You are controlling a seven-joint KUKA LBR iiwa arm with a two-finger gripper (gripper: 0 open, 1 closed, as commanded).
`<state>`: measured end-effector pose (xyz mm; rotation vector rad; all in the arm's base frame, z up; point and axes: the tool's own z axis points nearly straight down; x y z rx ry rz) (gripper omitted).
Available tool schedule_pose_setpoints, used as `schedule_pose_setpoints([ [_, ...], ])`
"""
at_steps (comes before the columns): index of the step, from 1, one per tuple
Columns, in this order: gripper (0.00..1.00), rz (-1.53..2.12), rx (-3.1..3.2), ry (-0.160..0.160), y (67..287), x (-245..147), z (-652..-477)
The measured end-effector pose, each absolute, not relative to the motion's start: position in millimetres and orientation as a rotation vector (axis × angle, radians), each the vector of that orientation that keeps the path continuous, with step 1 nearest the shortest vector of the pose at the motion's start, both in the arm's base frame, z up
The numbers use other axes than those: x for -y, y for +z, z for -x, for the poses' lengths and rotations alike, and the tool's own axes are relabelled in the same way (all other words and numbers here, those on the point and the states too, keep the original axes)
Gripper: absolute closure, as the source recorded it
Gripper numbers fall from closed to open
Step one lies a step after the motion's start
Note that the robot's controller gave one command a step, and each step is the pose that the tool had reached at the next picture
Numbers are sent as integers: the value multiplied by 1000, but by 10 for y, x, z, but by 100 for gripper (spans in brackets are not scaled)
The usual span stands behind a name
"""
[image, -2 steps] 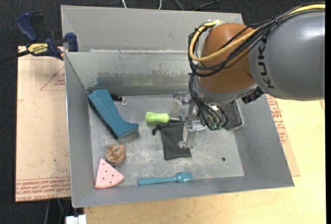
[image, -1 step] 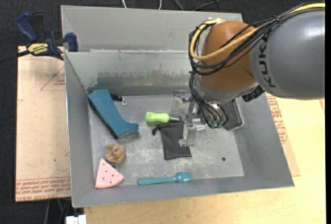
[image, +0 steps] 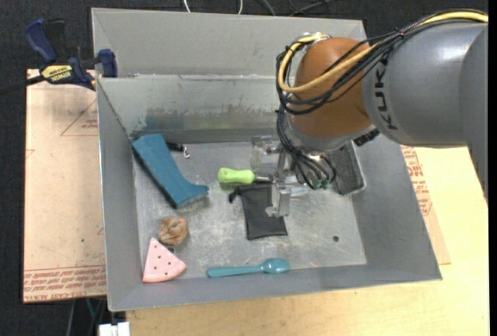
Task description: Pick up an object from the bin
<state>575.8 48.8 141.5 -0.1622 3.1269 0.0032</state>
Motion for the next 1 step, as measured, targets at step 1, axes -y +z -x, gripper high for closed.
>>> schedule_pose_setpoints([
  [1, 0, 365, -3119, 4, 1057, -517, -5802],
])
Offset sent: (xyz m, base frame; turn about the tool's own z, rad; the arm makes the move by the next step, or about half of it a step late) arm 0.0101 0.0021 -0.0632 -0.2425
